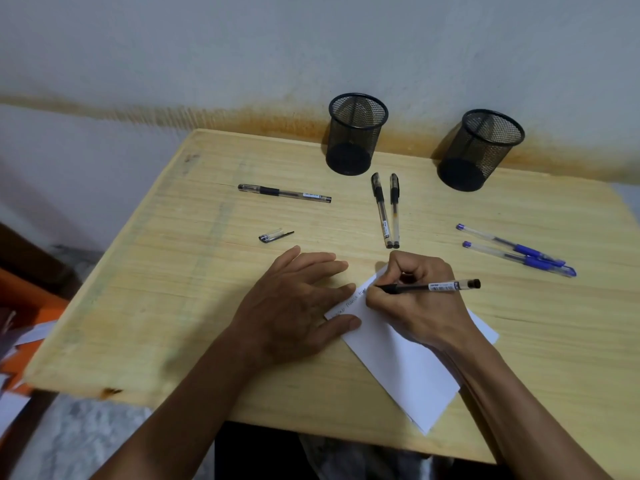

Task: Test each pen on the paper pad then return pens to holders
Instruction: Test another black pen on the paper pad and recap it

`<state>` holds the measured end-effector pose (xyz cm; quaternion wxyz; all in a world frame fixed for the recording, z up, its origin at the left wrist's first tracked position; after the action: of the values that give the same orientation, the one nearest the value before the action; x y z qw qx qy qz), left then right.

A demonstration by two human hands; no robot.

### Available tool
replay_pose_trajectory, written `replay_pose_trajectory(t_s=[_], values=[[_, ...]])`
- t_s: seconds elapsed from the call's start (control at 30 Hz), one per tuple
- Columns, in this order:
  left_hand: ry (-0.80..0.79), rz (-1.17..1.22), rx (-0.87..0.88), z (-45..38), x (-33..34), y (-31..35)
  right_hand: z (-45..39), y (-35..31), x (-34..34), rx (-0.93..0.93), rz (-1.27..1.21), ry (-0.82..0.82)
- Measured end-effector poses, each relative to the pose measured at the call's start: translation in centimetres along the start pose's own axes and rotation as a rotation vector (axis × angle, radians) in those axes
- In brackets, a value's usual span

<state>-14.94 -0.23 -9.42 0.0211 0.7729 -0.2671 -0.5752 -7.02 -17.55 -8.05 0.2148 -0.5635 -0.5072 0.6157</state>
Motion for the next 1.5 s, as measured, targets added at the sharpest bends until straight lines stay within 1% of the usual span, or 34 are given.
replay_pose_trajectory(t_s=[0.2,0.3,0.43,0.57,0.67,0.8,0.9,1.03,1.07,1.1,1.17,1.2,1.23,1.3,1.37,1.4,1.47,1.5], values=[[-0.002,-0.011,0.004,0.0,0.0,0.1,0.0,0.2,-0.1,0.027,-0.014,0.013],[-0.004,-0.016,0.005,0.0,0.0,0.1,0.0,0.1,0.0,0.011,0.020,0.003],[0.005,-0.021,0.009,0.0,0.0,0.1,0.0,0.1,-0.3,0.045,0.027,0.045],[0.006,-0.021,0.012,-0.1,0.0,0.1,0.0,-0.1,-0.2,0.047,0.034,0.022],[0.007,-0.017,0.012,-0.1,-0.1,0.1,0.1,-0.2,-0.4,0.049,0.068,0.040],[0.013,-0.014,0.011,-0.1,-0.2,0.2,0.2,-0.2,-0.4,0.072,0.038,0.052],[0.015,-0.016,0.012,0.0,-0.1,0.1,0.1,-0.3,-0.3,0.075,0.054,0.035],[0.007,-0.019,0.009,-0.1,-0.1,0.0,0.3,-0.3,-0.3,0.121,0.082,0.045],[0.010,-0.015,0.009,-0.1,-0.1,0.0,0.2,-0.3,-0.3,0.153,0.041,0.040],[0.015,-0.005,0.006,-0.1,0.0,0.0,0.2,-0.2,-0.5,0.207,-0.065,0.033],[0.034,0.013,0.005,0.0,0.0,0.0,0.1,-0.4,-1.0,0.316,-0.401,0.037],[0.043,0.009,0.007,0.0,0.0,0.0,0.2,-0.5,-1.6,0.354,-0.521,0.055],[0.046,0.003,0.011,0.0,0.1,-0.1,0.3,-0.7,-2.3,0.367,-0.558,0.086],[0.057,-0.004,0.012,0.1,0.1,-0.1,0.7,-1.2,-3.8,0.320,-0.507,0.134],[0.110,0.020,-0.011,0.0,-0.2,-0.2,1.3,-1.6,-5.0,0.285,-0.500,0.159],[0.176,0.036,-0.033,0.0,-0.6,-0.1,1.7,-1.7,-5.5,0.284,-0.508,0.164],[0.370,0.036,-0.109,0.0,-1.8,-0.4,2.6,-1.8,-6.2,0.291,-0.493,0.164],[0.453,0.002,-0.176,0.0,-2.5,-0.7,2.9,-1.7,-6.6,0.293,-0.483,0.164]])
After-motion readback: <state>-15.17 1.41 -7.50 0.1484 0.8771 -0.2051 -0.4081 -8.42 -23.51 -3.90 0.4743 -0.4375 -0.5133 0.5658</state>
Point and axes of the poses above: each hand's wrist, its own z-axis away from the middle knuckle, its own x-axis out of the palm, y = z × x, the point moved 4 cm from there along -z, towards the middle knuckle, and after that the axes turned 4 degrees about x, right-handed, at the moved point
